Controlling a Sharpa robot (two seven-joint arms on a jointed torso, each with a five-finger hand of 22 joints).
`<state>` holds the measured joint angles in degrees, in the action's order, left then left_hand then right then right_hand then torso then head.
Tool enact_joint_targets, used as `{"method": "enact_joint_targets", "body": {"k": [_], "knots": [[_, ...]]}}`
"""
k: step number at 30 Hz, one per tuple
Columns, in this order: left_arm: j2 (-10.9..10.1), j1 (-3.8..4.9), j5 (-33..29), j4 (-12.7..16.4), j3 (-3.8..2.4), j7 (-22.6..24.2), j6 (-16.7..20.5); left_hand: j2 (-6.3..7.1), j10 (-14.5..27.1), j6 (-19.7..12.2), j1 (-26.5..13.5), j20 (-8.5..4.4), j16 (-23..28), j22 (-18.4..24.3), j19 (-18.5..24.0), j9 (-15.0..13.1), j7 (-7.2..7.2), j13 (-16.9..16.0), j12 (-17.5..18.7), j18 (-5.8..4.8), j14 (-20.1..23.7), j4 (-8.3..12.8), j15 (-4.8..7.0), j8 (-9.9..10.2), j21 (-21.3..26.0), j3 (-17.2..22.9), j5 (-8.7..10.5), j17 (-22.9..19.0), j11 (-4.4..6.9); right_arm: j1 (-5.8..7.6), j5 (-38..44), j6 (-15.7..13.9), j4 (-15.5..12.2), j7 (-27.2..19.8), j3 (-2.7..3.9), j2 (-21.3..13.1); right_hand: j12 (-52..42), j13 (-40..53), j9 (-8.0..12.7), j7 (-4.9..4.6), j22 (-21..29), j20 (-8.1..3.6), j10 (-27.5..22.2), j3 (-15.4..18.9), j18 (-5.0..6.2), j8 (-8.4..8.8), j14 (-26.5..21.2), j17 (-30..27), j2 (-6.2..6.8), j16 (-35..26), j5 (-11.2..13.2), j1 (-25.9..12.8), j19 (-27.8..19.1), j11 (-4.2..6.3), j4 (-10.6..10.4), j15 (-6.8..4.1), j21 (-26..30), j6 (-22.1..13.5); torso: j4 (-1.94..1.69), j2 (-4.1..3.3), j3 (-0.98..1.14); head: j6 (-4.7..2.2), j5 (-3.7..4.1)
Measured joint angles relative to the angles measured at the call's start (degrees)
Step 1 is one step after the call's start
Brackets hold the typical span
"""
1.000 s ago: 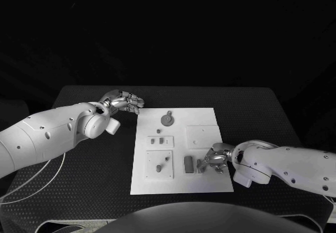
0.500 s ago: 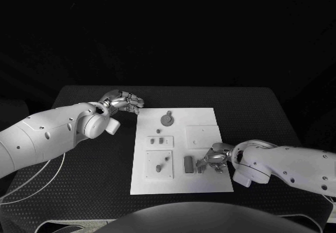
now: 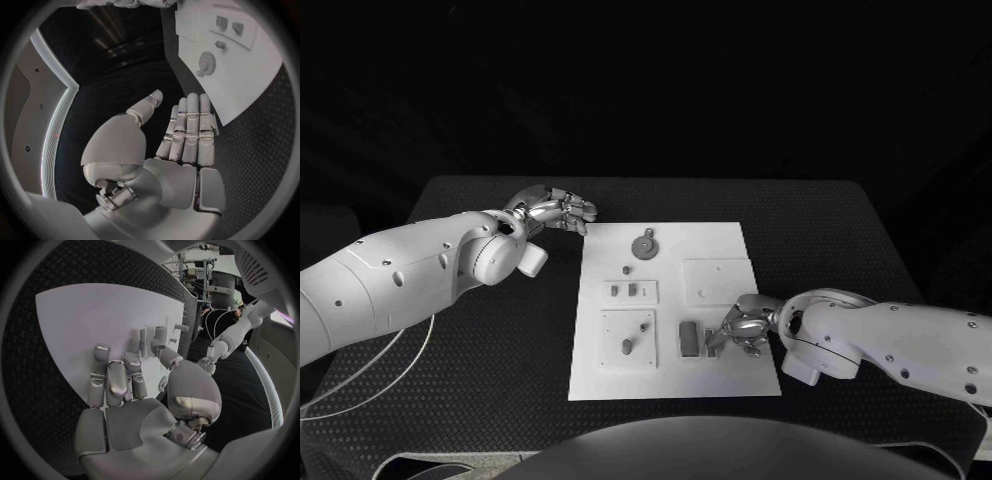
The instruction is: Assemble the parts on the task board
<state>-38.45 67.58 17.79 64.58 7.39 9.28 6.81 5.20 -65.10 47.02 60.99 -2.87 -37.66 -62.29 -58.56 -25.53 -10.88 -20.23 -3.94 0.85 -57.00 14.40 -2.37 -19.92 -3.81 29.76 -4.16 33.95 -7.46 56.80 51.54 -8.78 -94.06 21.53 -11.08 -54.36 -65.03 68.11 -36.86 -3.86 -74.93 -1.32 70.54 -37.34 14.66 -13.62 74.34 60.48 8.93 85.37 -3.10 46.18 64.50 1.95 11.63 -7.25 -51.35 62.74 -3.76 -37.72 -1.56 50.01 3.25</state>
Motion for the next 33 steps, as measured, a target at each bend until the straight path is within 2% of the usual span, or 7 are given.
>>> {"method": "enact_joint_targets", "body": {"k": [4, 9, 15, 19, 27, 30, 33], "knots": [[0.1, 0.00, 0.0, -0.1, 0.00, 0.0, 0.0, 0.00, 0.0, 0.0, 0.0, 0.00, 0.0, 0.0, 0.0, 0.0, 0.00, 0.0, 0.0, 0.00, 0.0, 0.0, 0.00, 0.0, 0.0, 0.0, 0.00, 0.1, 0.00, 0.32, 0.4, 0.0, 0.2, -1.4, -0.09, -0.5, 0.0, -0.2, 0.1, -0.16, 0.0, 0.00, 0.0, -0.1, 0.03, 0.44, 0.0, -0.3, 1.70, 0.0, 0.0, 0.8, 0.0, 0.00, 0.4, 0.00, 0.0, -0.2, 0.03, 0.01, 0.04, 0.00, -0.01], [0.2, 0.00, 0.0, -0.5, 0.00, 0.0, 0.0, 0.00, 0.0, 0.0, 0.0, 0.00, 0.0, 0.0, 0.0, 0.0, 0.00, 0.0, 0.0, 0.00, 0.0, 0.0, 0.00, 0.0, 0.0, 0.0, 0.00, 0.1, 0.00, 3.56, 0.4, -0.3, 2.5, -4.4, -0.01, -0.6, 0.0, -0.2, 0.5, 0.25, 0.0, 0.00, -0.4, -0.9, 0.03, 1.31, -0.4, -0.7, 3.15, 0.0, 0.0, 1.3, 0.0, -0.68, -0.4, 0.34, 0.0, -1.2, 0.04, 0.06, 0.04, -0.73, 0.20], [1.0, 0.01, -0.9, -1.9, 0.01, 0.2, 0.1, 0.16, 0.0, 0.0, -0.2, 0.00, 0.0, 0.0, 0.0, 0.0, 0.00, 0.0, 0.0, 0.00, 0.0, -0.3, 0.00, 0.0, 0.0, 0.0, 0.00, 0.2, 0.00, 8.31, -1.2, -0.7, 8.0, -10.5, 0.00, -0.1, 1.2, -0.8, 0.5, -1.40, 0.0, 0.24, -2.1, -1.0, -0.06, 1.82, -2.3, -3.1, 3.81, -0.8, 0.0, 1.6, -0.5, -1.82, -0.5, 1.15, 0.6, -3.7, 0.05, 0.19, 0.04, -3.37, 0.49], [1.7, 0.00, -2.2, -3.3, 0.01, 0.6, 0.2, -0.09, -0.4, 0.3, -0.4, 0.00, 0.0, 0.0, 0.0, 0.0, 0.32, -0.1, -0.4, 0.00, -0.2, -0.3, -0.21, -0.4, 0.0, 0.0, 0.00, 0.5, 0.36, 11.02, -4.4, -1.0, 15.7, -17.0, 0.08, 2.8, 2.4, -1.3, 0.3, -2.80, 0.0, 1.53, -5.0, -0.4, -0.09, 1.98, -6.2, -6.7, 1.94, -2.8, 0.0, 3.0, -3.3, -2.47, 1.7, 1.95, 1.6, -6.1, 0.14, 0.42, 0.01, -5.54, 0.61], [3.1, 0.06, -5.0, -7.7, -0.01, 1.7, 0.6, -0.40, -2.0, 1.7, -0.1, 0.00, 0.6, 0.0, 0.0, -0.2, 1.17, -0.5, -1.1, 0.00, -0.4, -0.5, 0.02, -1.3, 0.0, 0.2, 0.00, 0.7, 1.33, 11.71, -15.3, -0.5, 34.0, -28.8, 2.58, 13.5, 11.1, -8.2, -0.2, -3.77, 0.8, 4.86, -10.8, -0.5, 0.38, 1.98, -14.1, -11.2, -1.76, -11.1, 0.0, 5.9, -11.7, -3.23, 4.7, 3.14, 7.5, -7.9, 0.68, 1.68, -0.11, -10.50, 0.70], [3.7, 0.08, -5.7, -9.0, -0.02, 2.0, 0.5, -0.70, -2.0, 1.7, -0.2, 0.24, 2.1, 0.2, 0.3, -0.1, 1.17, -0.5, -1.1, 0.01, 0.1, -0.5, -0.52, -1.3, 0.0, 0.2, 0.00, 0.5, 1.33, 11.50, -18.6, 0.1, 39.0, -31.0, 3.37, 16.5, 19.2, -15.3, -0.3, -4.99, 3.2, 6.73, -13.7, -1.7, -1.89, 2.27, -18.9, -15.7, -3.26, -20.0, 0.0, 6.5, -17.6, -4.44, 4.5, 5.08, 12.9, -9.3, 0.84, 2.17, -0.11, -11.71, 0.42], [4.6, 0.09, -6.5, -10.9, -0.03, 2.5, 0.1, -1.14, -1.5, 1.2, -0.7, 1.47, 5.9, 1.5, 3.8, 0.3, 1.21, 0.1, -0.2, 0.01, 3.0, -0.3, -2.10, -0.9, 0.0, 0.3, 0.00, -0.8, 0.85, 10.23, -21.9, 1.0, 44.2, -33.4, 5.44, 19.5, 31.7, -26.7, -0.3, -6.29, 7.1, 9.46, -17.4, -2.7, -4.25, 3.03, -24.9, -24.3, -4.13, -36.1, 0.0, 7.1, -27.4, -7.44, 4.3, 10.47, 21.3, -12.1, 1.04, 2.89, -0.11, -13.10, 0.05]]}}
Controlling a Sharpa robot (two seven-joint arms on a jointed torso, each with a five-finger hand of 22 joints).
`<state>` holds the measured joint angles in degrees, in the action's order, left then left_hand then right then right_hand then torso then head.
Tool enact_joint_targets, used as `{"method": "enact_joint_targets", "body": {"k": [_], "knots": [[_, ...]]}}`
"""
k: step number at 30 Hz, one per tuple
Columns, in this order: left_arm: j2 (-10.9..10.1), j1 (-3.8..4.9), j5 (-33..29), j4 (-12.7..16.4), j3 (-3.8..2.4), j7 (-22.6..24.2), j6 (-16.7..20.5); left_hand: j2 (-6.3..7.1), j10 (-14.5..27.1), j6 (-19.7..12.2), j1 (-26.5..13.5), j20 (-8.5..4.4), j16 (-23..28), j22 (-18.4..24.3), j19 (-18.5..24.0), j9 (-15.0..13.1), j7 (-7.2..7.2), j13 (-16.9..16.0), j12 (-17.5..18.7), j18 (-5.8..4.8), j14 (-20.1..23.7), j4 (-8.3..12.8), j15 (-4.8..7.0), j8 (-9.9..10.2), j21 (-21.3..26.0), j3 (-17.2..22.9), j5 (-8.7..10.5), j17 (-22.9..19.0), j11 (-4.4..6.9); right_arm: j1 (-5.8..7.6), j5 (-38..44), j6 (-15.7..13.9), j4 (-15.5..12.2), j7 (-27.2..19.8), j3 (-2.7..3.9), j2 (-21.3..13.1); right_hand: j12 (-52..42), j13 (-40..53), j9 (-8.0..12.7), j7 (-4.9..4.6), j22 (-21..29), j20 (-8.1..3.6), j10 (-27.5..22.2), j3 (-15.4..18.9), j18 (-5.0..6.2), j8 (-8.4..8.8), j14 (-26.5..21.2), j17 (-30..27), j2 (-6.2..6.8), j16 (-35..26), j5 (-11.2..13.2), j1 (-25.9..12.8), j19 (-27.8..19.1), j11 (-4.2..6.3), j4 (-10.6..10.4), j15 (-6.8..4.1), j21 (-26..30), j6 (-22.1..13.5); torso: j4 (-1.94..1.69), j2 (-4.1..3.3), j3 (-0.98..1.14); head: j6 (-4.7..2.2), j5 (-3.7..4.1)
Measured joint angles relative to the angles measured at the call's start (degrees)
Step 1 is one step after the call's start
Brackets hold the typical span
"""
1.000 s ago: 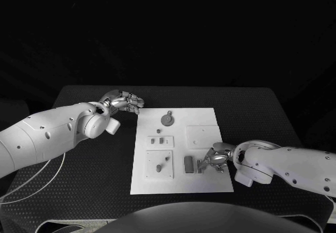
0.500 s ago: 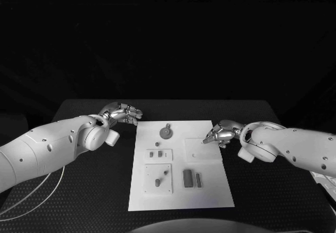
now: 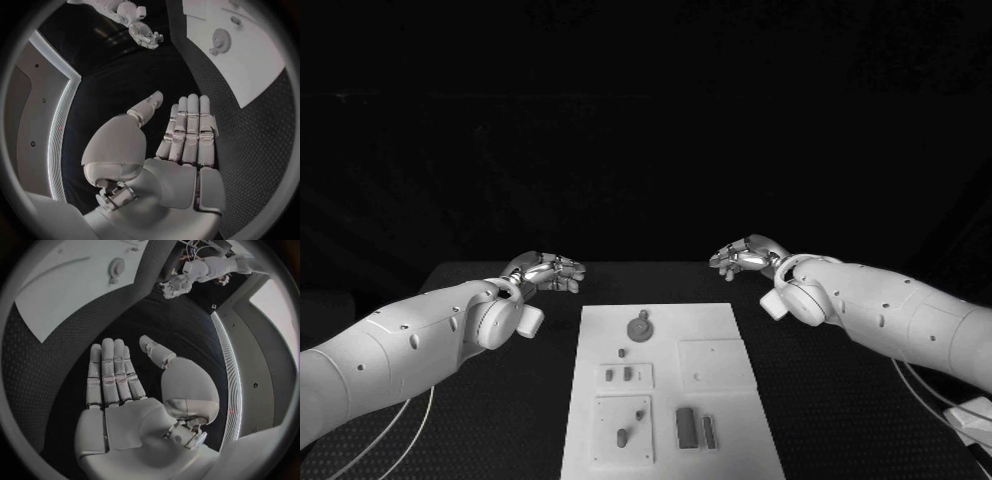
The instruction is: Assemble the parts on the task board
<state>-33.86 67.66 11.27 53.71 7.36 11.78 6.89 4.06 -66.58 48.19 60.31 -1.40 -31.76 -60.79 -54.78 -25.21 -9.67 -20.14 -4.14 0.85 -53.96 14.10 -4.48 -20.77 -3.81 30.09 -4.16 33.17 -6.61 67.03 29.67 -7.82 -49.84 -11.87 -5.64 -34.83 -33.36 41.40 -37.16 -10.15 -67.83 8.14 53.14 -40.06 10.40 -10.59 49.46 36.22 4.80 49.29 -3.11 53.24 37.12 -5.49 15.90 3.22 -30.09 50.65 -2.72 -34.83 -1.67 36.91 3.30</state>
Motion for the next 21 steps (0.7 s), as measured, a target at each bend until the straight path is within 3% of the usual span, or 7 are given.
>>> {"method": "enact_joint_targets", "body": {"k": [1, 3, 5, 9, 15, 18, 21], "knots": [[0.3, 0.00, -0.3, -0.6, 0.00, 0.2, -0.3, -0.06, 1.4, -1.1, -0.7, 0.78, 2.0, 1.0, 2.2, 0.3, 0.07, 0.6, 0.4, 0.00, 1.9, 0.0, -0.74, 0.6, 0.0, 0.0, 0.00, -0.6, -0.38, -0.48, -0.9, 0.2, 1.2, -0.6, 0.44, 0.7, 5.0, -4.0, 0.2, 0.37, 1.6, 1.23, -3.2, -0.3, -1.98, 0.43, -4.4, -3.0, -0.15, -6.4, 0.0, 0.2, -5.5, -1.54, 0.0, 2.70, 3.9, -1.1, 0.06, 0.18, 0.00, -0.37, -0.12], [0.9, 0.00, -0.9, -2.1, -0.01, 0.6, -0.9, 0.31, 5.3, -2.9, -2.3, 2.09, 5.4, 3.2, 6.5, 0.7, 0.23, 2.3, 0.4, 0.00, 5.9, 0.1, -2.00, 1.4, 0.0, -0.9, 0.00, -1.8, -0.67, -1.64, -2.9, 0.9, 3.6, -1.9, 1.58, 2.2, 10.5, -8.7, 0.8, 0.99, 3.1, 2.46, -6.3, -0.4, -3.82, 1.27, -9.8, -6.2, -0.26, -13.0, -0.2, 0.3, -11.2, -2.29, 0.1, 4.82, 7.9, -3.1, 0.19, 0.54, 0.00, -1.22, -0.37], [1.7, -0.08, -1.4, -3.6, -0.01, 1.0, -1.5, 1.05, 9.9, -5.3, -4.0, 3.71, 9.2, 5.9, 11.0, 1.2, 0.81, 4.4, 0.4, 0.00, 10.6, 0.4, -3.08, 2.6, 0.2, -1.7, 0.29, -3.1, -0.79, -2.47, -4.4, 1.4, 4.8, -2.7, 2.49, 3.1, 15.7, -15.5, 1.3, 1.07, 4.3, 3.24, -5.1, 0.9, -4.26, 1.42, -10.1, -9.6, -0.91, -18.5, 0.1, 0.9, -13.4, -2.59, 0.0, 5.13, 10.7, -4.6, 0.30, 0.83, 0.00, -1.97, -0.63], [2.6, -1.17, -2.4, -5.3, -0.04, 1.9, -2.5, 1.33, 14.0, -7.8, -5.5, 5.19, 12.0, 8.3, 14.2, 1.6, 1.77, 6.3, 0.4, 0.01, 14.5, 0.3, -3.48, 3.7, 0.2, -2.4, 0.69, -4.3, -0.31, -3.83, -6.7, 2.5, 5.9, -4.3, 3.27, 4.1, 18.2, -18.7, 1.6, 1.08, 4.8, 3.54, -4.9, 1.9, -4.26, 1.42, -10.2, -11.3, -1.50, -21.1, 0.1, 0.3, -13.7, -2.59, -0.7, 5.26, 11.6, -5.3, 0.48, 1.54, 0.11, -2.91, -1.29], [2.6, -1.53, -3.3, -7.1, -0.03, 2.6, -3.5, 0.77, 16.1, -9.2, -7.2, 5.38, 13.5, 12.5, 15.9, 1.7, 2.39, 8.5, 0.4, 0.01, 16.1, 0.2, -3.28, 4.0, 0.2, -3.7, 1.00, -5.7, 0.25, -5.20, -8.5, 3.6, 5.8, -5.6, 3.45, 4.9, 21.0, -23.9, 3.2, 0.91, 6.4, 3.34, -4.0, 7.1, -4.25, 1.30, -9.8, -13.8, -2.38, -23.9, 0.1, -2.0, -12.7, -2.81, -0.4, 5.37, 13.8, -7.1, 0.48, 2.28, 0.47, -4.01, -1.94], [2.5, -1.54, -3.3, -6.9, -0.03, 2.5, -3.4, -0.53, 31.7, -21.3, -24.1, 4.20, 19.2, 27.5, 28.0, 9.0, 4.64, 12.2, 1.5, 0.01, 27.9, -4.3, -0.97, 9.1, 1.3, -12.0, 2.09, -14.2, 2.22, -5.24, -8.5, 3.5, 5.6, -5.5, 3.39, 4.8, 25.0, -29.7, 14.0, 3.65, 12.5, -0.17, -19.5, 17.6, -5.74, 4.16, -22.2, -20.9, -3.23, -32.0, 1.1, -18.6, -20.4, -0.20, -5.3, 2.85, 19.1, -20.9, 0.52, 2.29, 0.50, -3.96, -1.97], [1.9, -1.87, -3.3, -5.5, -0.24, 2.5, -3.0, -2.00, 45.6, -32.0, -38.5, 3.06, 24.2, 40.8, 38.7, 15.5, 6.64, 15.3, 2.5, 0.01, 38.3, -8.2, 1.21, 13.7, 2.3, -19.2, 2.92, -21.8, 3.99, -5.08, -8.6, 3.1, 4.3, -5.5, 3.54, 4.2, 28.3, -34.3, 23.1, 6.26, 30.2, -3.34, -32.7, 26.5, -7.43, 6.69, -33.0, -27.0, -3.86, -38.8, 1.9, -32.2, -27.0, 2.03, -9.5, 0.35, 23.4, -32.6, 0.83, 2.43, 0.60, -3.62, -2.16]]}}
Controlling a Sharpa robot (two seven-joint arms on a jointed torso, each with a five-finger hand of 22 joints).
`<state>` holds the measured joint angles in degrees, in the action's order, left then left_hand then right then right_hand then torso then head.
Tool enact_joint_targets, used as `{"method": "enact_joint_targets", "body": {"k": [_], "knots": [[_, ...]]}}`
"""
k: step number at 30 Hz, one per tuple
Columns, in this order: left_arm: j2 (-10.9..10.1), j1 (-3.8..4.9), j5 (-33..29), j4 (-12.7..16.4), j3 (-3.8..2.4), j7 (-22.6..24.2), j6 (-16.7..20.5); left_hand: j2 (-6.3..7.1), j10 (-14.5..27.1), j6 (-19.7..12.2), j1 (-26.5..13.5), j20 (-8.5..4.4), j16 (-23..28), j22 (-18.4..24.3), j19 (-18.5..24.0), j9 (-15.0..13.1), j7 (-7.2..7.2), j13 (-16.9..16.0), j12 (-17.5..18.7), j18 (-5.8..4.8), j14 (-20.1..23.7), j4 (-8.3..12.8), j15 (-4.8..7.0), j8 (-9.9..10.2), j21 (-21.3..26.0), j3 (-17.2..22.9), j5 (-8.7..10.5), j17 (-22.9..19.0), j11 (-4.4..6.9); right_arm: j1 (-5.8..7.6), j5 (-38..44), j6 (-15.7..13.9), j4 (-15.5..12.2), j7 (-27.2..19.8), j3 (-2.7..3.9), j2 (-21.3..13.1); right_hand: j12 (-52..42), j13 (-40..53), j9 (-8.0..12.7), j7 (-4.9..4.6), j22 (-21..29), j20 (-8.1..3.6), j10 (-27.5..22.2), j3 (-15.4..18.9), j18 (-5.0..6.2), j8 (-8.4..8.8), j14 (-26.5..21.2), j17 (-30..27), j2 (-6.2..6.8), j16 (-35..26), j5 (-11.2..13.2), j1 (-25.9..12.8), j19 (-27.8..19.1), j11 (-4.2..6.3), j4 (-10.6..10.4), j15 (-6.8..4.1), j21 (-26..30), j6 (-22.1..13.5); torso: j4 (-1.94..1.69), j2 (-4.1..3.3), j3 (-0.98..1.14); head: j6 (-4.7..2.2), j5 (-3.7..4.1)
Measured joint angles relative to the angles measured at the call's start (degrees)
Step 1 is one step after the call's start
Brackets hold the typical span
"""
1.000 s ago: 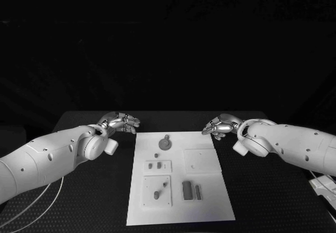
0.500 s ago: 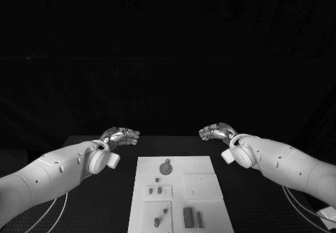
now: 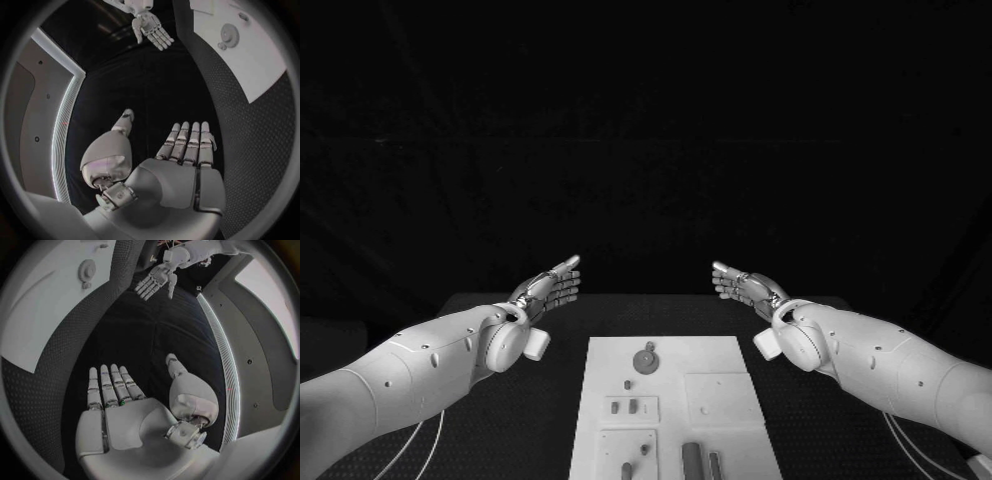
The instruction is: Assemble the parts on the task board
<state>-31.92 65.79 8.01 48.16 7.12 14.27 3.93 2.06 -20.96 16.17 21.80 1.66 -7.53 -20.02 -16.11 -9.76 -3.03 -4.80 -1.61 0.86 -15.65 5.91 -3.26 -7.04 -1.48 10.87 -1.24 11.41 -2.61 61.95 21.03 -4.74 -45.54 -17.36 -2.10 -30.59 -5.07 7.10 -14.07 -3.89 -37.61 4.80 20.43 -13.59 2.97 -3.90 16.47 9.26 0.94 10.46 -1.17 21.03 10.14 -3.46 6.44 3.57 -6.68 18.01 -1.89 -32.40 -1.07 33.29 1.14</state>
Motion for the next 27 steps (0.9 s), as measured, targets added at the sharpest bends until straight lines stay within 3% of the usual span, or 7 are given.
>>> {"method": "enact_joint_targets", "body": {"k": [2, 4, 6, 10, 15, 21, 27], "knots": [[-0.4, -0.26, 0.0, 1.4, -0.25, 0.0, 0.5, -0.64, 6.4, -4.9, -6.5, -0.50, 2.3, 6.1, 4.9, 3.0, 0.92, 1.5, 0.5, 0.00, 4.7, -1.8, 0.99, 2.1, 0.3, -3.3, 0.23, -3.5, 0.78, -0.03, -0.3, -0.5, -1.4, 0.0, 0.03, -0.5, 1.5, -2.1, 4.2, 1.18, 11.1, -1.45, -6.2, 4.1, -0.53, 1.19, -5.0, -2.8, -0.29, -3.2, 0.1, -6.3, -3.1, 1.04, -1.9, -1.07, 2.0, -5.5, 0.39, 0.26, 0.22, 0.35, -0.36], [-1.1, -0.48, -0.2, 3.7, -0.71, 0.2, 1.4, -1.01, 10.1, -7.8, -10.5, -0.82, 3.6, 9.7, 7.8, 4.7, 1.46, 2.3, 0.6, 0.01, 7.6, -2.9, 1.60, 3.4, 0.6, -5.3, 0.41, -5.5, 1.25, -0.13, -0.7, -1.5, -3.6, -0.1, 0.16, -1.3, 2.4, -3.4, 6.7, 1.87, 17.8, -2.32, -9.8, 6.5, -1.30, 1.89, -7.9, -4.4, -0.45, -5.0, 0.5, -10.0, -4.8, 1.66, -3.1, -1.70, 3.2, -8.6, 0.81, 0.54, 0.46, 0.62, -0.67], [-1.8, -0.67, -0.4, 6.2, -1.20, 0.6, 2.7, -1.33, 13.4, -10.4, -13.9, -1.08, 4.8, 12.8, 10.3, 6.3, 1.95, 3.1, 0.8, 0.02, 10.0, -3.8, 2.10, 4.5, 0.8, -7.0, 0.65, -7.3, 1.68, -0.23, -1.3, -2.6, -5.8, -0.4, 0.27, -2.0, 3.2, -4.6, 9.1, 2.50, 24.0, -3.09, -13.2, 8.7, -1.31, 2.53, -10.6, -5.9, -0.62, -6.7, 0.5, -13.5, -6.5, 2.24, -4.2, -2.26, 4.3, -11.6, 1.25, 0.82, 0.70, 0.85, -0.94], [-3.9, -1.60, -1.0, 12.7, -2.34, 1.8, 6.7, -1.71, 17.1, -13.2, -17.8, -1.37, 6.1, 16.3, 13.2, 8.0, 2.48, 3.9, 1.1, 0.02, 12.8, -4.9, 2.69, 5.8, 1.0, -8.9, 0.76, -9.3, 2.15, -0.52, -3.2, -6.5, -12.6, -1.2, 0.58, -4.1, 4.0, -5.8, 11.5, 3.16, 30.6, -4.08, -16.6, 11.0, -1.77, 3.08, -13.4, -7.5, -0.77, -8.5, 0.8, -17.1, -8.1, 2.82, -5.4, -2.86, 5.5, -14.6, 1.62, 1.06, 0.91, 1.03, -1.10], [-6.8, -3.01, -2.3, 22.0, -3.90, 4.2, 13.8, -2.07, 20.6, -15.9, -21.4, -1.65, 7.3, 19.7, 15.8, 9.6, 3.01, 4.7, 1.4, 0.03, 15.3, -5.8, 3.24, 6.8, 1.3, -10.6, 1.04, -11.2, 2.54, -0.87, -6.7, -13.1, -22.2, -3.0, 1.05, -7.1, 4.4, -6.5, 13.0, 3.65, 34.6, -4.59, -18.7, 12.4, -2.17, 3.38, -14.9, -8.5, -0.89, -9.5, 0.8, -19.2, -9.0, 3.29, -6.0, -3.33, 5.9, -16.5, 1.80, 1.17, 1.02, 1.08, -1.13], [-10.3, -4.52, -4.3, 33.4, -5.77, 8.0, 24.1, -2.08, 20.7, -15.9, -21.4, -1.67, 7.3, 19.9, 15.9, 9.7, 3.05, 4.7, 1.4, 0.03, 15.5, -5.9, 3.26, 6.9, 1.3, -10.7, 1.05, -11.4, 2.61, -1.34, -11.8, -22.7, -33.8, -5.8, 1.60, -10.8, 4.9, -7.0, 14.0, 3.89, 37.5, -4.79, -20.2, 13.3, -2.17, 3.70, -16.2, -9.2, -0.93, -10.3, 0.8, -20.7, -9.8, 3.46, -6.4, -3.55, 6.5, -17.8, 1.87, 1.21, 1.05, 1.08, -1.14], [-12.1, -5.34, -5.8, 39.4, -6.74, 10.8, 31.6, -2.08, 20.7, -15.9, -21.4, -1.67, 7.3, 20.0, 15.9, 9.7, 3.05, 4.7, 1.4, 0.03, 15.5, -5.9, 3.26, 6.9, 1.3, -10.7, 1.04, -11.4, 2.61, -1.61, -15.8, -30.2, -40.9, -8.1, 1.91, -13.0, 4.9, -7.0, 14.0, 3.89, 37.6, -4.79, -20.2, 13.3, -2.17, 3.70, -16.2, -9.2, -0.93, -10.3, 0.8, -20.7, -9.8, 3.46, -6.4, -3.54, 6.5, -17.8, 1.89, 1.22, 1.07, 1.08, -1.14]]}}
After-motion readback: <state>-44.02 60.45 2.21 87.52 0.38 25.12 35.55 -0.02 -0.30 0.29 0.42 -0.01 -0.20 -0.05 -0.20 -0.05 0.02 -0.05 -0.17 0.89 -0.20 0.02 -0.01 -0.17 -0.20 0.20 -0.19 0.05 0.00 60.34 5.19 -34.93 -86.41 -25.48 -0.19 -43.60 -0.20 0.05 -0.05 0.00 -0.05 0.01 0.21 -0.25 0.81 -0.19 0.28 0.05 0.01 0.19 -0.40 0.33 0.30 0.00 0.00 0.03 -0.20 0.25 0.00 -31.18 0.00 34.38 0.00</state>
